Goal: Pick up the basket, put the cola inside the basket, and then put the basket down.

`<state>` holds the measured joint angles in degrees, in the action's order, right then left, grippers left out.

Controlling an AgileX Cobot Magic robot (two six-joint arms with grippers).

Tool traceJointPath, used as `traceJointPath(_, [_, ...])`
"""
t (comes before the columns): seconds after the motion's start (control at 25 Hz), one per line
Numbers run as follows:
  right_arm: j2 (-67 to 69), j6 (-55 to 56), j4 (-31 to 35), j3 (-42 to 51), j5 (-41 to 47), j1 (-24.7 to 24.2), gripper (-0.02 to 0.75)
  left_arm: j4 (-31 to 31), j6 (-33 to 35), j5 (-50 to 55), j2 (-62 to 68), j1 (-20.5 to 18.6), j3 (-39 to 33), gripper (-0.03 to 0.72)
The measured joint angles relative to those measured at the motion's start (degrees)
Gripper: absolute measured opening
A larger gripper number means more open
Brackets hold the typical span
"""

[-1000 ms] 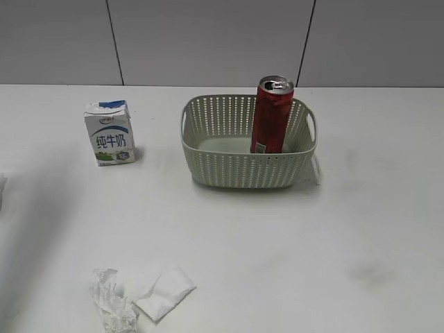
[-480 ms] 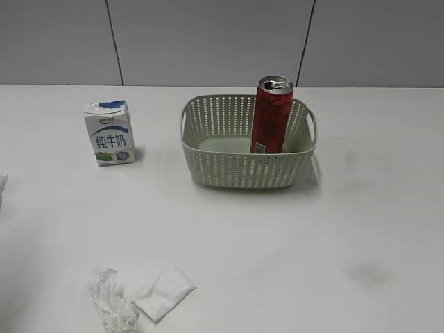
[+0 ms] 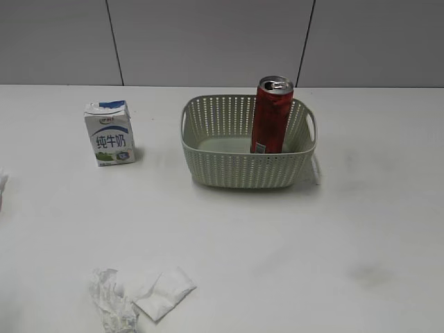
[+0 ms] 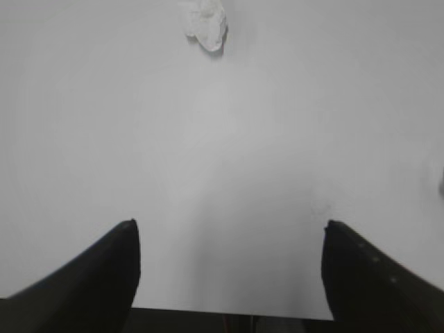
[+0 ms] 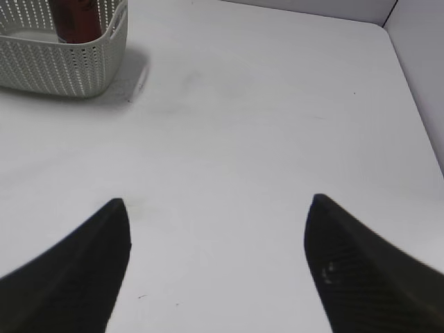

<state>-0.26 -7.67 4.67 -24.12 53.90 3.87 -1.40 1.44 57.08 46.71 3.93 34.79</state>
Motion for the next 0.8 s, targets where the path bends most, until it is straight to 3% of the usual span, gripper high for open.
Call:
traceJointPath(0.24, [0.0,0.1,0.0,0.0,0.0,0.0,0.592,-0.9,0.0,0.9,-9.9,0.0,-4.8,0.594])
traceJointPath(0.8, [0.0,0.1,0.1,0.0,0.0,0.0,0.59,-1.3,0.0,1.7,-33.2,0.0,-5.8,0.586])
